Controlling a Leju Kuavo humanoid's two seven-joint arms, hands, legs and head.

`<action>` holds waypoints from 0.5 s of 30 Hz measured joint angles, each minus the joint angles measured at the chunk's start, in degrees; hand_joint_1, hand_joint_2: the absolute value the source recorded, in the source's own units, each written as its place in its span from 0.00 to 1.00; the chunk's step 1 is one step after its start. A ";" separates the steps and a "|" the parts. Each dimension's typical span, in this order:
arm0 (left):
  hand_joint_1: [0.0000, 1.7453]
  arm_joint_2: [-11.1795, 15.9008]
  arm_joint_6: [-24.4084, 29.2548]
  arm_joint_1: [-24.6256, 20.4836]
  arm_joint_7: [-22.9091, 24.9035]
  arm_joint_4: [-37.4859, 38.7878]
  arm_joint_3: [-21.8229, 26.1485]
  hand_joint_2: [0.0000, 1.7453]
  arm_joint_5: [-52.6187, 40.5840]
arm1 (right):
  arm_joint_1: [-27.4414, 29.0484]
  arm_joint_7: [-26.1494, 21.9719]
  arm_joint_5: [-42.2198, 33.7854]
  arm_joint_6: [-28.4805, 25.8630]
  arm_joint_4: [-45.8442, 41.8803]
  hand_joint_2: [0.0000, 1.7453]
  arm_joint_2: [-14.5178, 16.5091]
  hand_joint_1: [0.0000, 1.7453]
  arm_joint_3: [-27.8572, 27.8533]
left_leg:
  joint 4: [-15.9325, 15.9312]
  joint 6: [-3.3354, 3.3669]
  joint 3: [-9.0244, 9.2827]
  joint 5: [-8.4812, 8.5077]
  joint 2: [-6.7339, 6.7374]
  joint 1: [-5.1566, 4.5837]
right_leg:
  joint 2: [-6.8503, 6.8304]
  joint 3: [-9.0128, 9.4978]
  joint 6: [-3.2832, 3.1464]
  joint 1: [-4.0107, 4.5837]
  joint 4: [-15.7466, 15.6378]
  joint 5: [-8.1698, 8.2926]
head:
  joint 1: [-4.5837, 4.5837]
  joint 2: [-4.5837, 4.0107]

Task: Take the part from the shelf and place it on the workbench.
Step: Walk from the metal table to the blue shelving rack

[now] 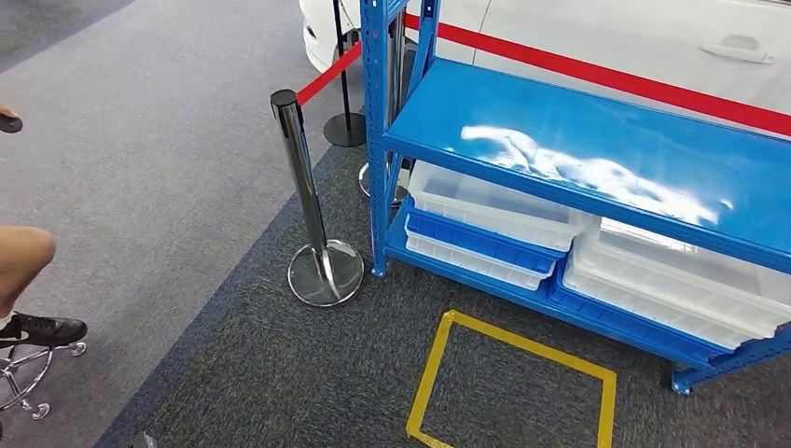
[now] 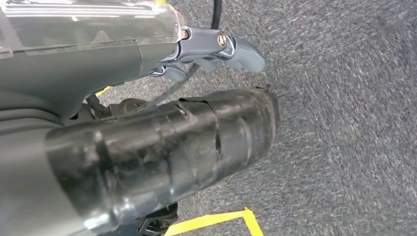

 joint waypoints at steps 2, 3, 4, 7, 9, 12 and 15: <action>0.00 -0.04 -0.01 0.08 0.00 0.00 0.01 0.00 0.00 | -0.19 0.01 0.00 -0.02 -0.01 0.00 -0.01 0.00 0.00 | -0.60 0.58 0.14 0.31 1.50 -0.07 | -3.17 -2.75 0.11 0.25 5.56 -3.34 | 0.22 0.00; 0.00 -0.04 -0.01 0.13 0.00 0.00 0.01 0.00 0.00 | -0.33 0.00 0.00 -0.03 -0.02 0.00 -0.02 0.00 0.00 | -0.62 0.75 0.08 0.28 2.29 -0.23 | -4.12 -4.66 0.18 0.32 9.43 -5.21 | 0.32 0.00; 0.00 -0.04 -0.01 0.17 0.01 0.01 0.02 0.00 0.01 | -0.41 0.00 0.00 -0.03 -0.01 0.00 -0.02 0.00 0.00 | -0.56 0.84 0.02 0.19 3.07 -0.39 | -4.56 -6.26 0.26 0.34 12.70 -6.40 | 0.32 0.00; 0.00 -0.05 -0.01 0.11 0.01 0.02 0.01 0.00 0.02 | -0.19 0.01 0.00 -0.02 -0.01 0.00 -0.06 0.00 0.00 | -0.15 0.81 0.11 -0.36 5.19 -0.71 | -5.49 -4.77 0.20 0.37 10.42 -3.61 | 0.32 0.00; 0.00 -0.07 -0.01 0.07 0.01 0.02 0.00 0.00 0.04 | -0.19 0.01 0.00 -0.02 -0.02 0.00 -0.14 0.00 -0.01 | 0.38 0.38 0.35 -1.02 6.43 -0.90 | -7.64 -0.69 -0.31 0.69 2.68 -0.58 | 0.33 0.00; 0.00 -0.06 -0.01 0.01 0.01 0.02 0.00 0.00 0.03 | -0.36 0.01 0.00 -0.02 -0.01 0.00 -0.15 0.00 -0.01 | 0.78 -0.51 0.75 -1.79 7.72 -1.25 | -8.61 0.94 -1.23 1.15 -0.53 0.14 | 0.27 0.00; 0.00 -0.03 -0.01 -0.06 0.00 0.02 0.00 0.00 0.01 | -0.20 0.01 0.00 -0.02 -0.01 0.00 -0.14 0.00 -0.02 | 1.86 -1.40 0.98 -3.02 6.72 -1.04 | -6.82 0.99 -2.11 0.73 -0.92 0.47 | 0.23 0.00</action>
